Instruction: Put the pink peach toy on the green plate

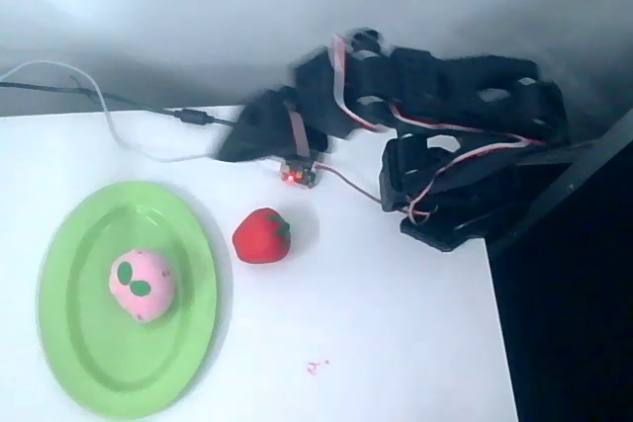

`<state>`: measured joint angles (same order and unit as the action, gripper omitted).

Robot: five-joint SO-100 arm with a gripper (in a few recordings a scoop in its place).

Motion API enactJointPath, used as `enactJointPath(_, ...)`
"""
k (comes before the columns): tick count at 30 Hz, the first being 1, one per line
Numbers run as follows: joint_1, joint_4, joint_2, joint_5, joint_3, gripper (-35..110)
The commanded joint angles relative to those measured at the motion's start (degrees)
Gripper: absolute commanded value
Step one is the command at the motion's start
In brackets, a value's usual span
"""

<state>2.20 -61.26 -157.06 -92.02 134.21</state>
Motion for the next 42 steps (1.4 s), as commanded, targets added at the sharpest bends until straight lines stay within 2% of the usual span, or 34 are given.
enactJointPath(1, 1.3, -8.4, -17.1, -2.9, 21.2, 0)
enactJointPath(11, 1.8, -12.5, -32.8, -9.3, 43.0, 0)
enactJointPath(19, 0.4, -12.1, -38.2, -5.8, 51.9, 0)
enactJointPath(33, -2.8, -11.4, -38.8, -4.3, 53.6, 0)
enactJointPath(34, -2.8, -11.5, -38.8, -3.3, 53.7, 0)
enactJointPath(36, -2.7, -12.7, -38.8, 4.9, 53.7, 0)
enactJointPath(42, -4.0, -12.7, -38.8, 4.9, 53.7, 0)
